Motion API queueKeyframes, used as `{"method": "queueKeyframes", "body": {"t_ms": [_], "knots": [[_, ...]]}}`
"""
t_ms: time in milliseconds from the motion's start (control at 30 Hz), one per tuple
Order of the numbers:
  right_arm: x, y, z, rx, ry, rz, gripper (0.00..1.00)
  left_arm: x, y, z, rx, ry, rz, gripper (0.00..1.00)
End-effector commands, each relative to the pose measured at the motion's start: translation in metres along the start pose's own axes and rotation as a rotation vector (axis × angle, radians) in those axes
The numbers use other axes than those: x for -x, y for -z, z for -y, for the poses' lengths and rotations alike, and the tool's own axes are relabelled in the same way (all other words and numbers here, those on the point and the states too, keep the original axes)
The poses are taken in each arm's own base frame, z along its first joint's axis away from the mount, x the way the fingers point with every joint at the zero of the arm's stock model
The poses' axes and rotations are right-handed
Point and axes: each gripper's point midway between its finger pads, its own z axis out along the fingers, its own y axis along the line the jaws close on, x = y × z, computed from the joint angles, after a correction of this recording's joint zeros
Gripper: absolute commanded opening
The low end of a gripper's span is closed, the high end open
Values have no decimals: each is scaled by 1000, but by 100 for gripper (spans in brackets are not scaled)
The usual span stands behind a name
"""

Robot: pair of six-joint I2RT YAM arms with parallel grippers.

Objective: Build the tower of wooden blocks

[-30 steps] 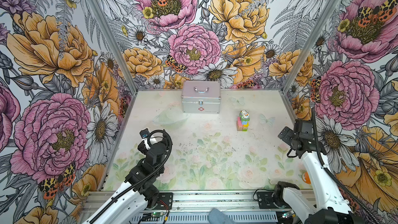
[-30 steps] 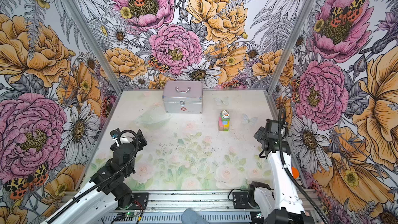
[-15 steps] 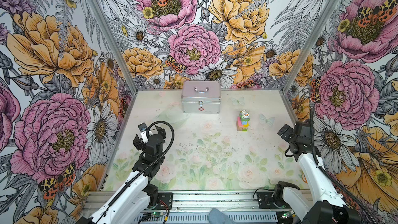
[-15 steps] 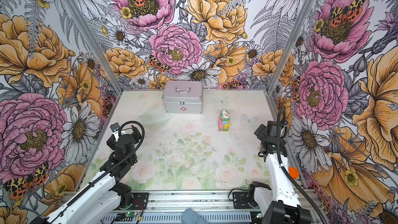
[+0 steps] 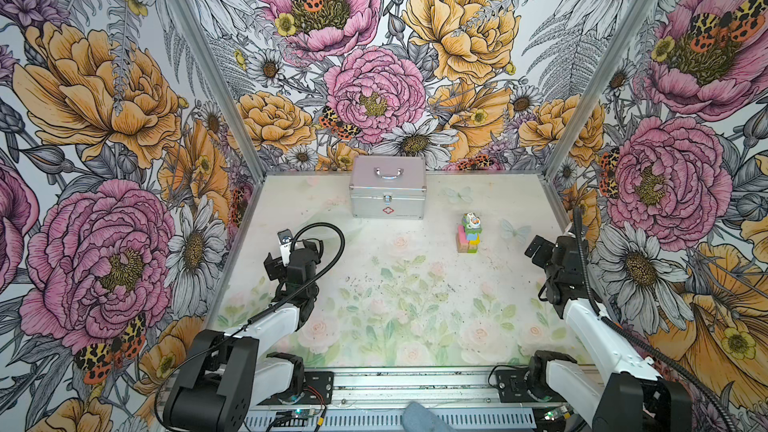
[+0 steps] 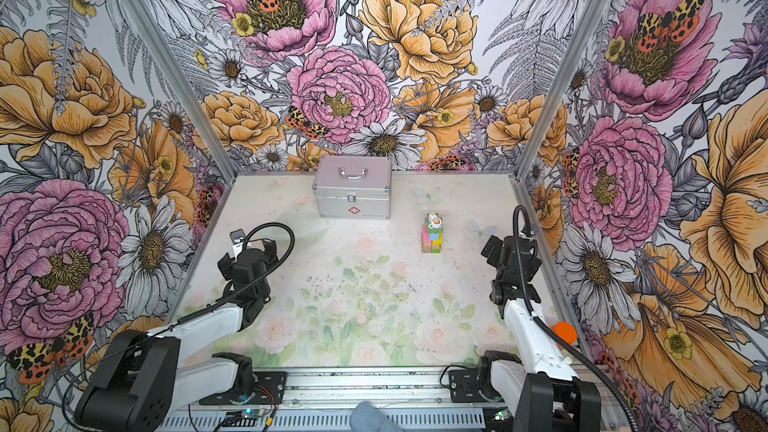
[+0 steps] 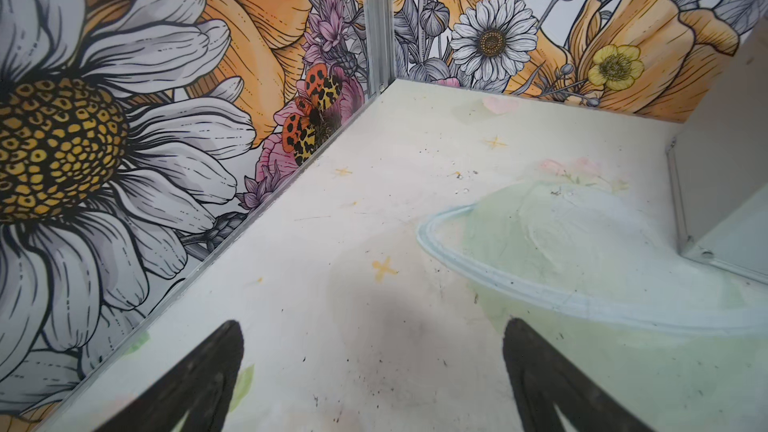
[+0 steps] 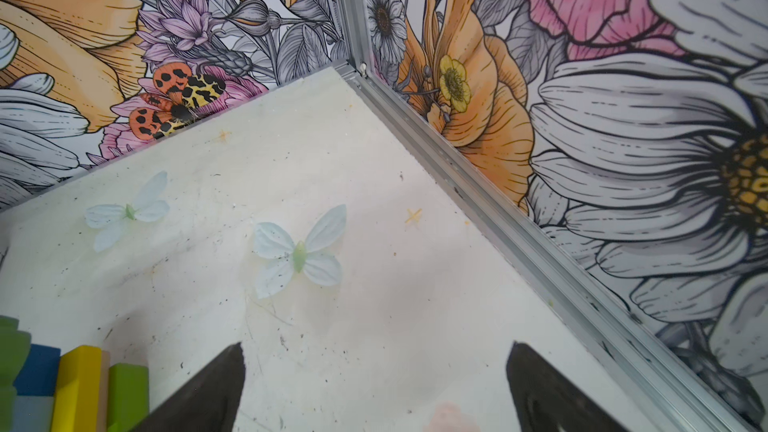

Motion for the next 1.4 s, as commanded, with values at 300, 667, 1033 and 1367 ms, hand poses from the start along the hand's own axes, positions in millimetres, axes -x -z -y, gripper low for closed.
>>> {"method": "queueKeyframes", "body": {"t_ms": [300, 667, 1033, 1367], "knots": [[17, -41, -51, 169, 61, 115, 100, 33, 2, -21, 10, 83, 146, 99], [5, -48, -45, 113, 98, 178, 100, 40, 3, -9, -118, 137, 233, 99], [2, -43, -39, 104, 78, 229, 100, 30, -19, 20, -235, 112, 235, 99], [1, -39, -40, 104, 80, 264, 100, 18, -40, 50, -366, 48, 148, 99]]}}
